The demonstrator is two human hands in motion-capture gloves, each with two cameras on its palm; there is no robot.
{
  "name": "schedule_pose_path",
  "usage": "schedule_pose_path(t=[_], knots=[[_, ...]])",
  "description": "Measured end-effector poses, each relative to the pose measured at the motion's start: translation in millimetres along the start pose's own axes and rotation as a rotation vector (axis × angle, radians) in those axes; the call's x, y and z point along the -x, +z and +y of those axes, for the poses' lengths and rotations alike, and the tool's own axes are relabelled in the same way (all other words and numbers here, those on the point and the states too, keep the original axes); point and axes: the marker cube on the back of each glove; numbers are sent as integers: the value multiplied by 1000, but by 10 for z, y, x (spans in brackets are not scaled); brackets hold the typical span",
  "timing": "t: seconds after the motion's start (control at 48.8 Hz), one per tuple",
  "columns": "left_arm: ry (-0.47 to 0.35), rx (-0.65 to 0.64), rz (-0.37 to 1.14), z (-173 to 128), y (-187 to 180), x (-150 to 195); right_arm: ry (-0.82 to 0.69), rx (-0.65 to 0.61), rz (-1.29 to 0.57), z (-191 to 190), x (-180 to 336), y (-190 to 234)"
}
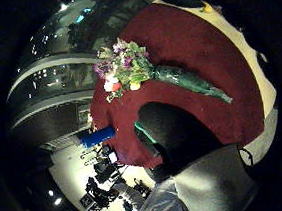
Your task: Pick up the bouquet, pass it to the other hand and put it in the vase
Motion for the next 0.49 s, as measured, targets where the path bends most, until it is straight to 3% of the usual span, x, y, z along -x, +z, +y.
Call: schedule_pose_path(t=[0.164,0.492], knots=[[-11,4,0,-15,27,37,-92,-190,-42,-487,-55,255],[-10,20,3,-25,96,48,-20,-134,20,-797,-123,886]])
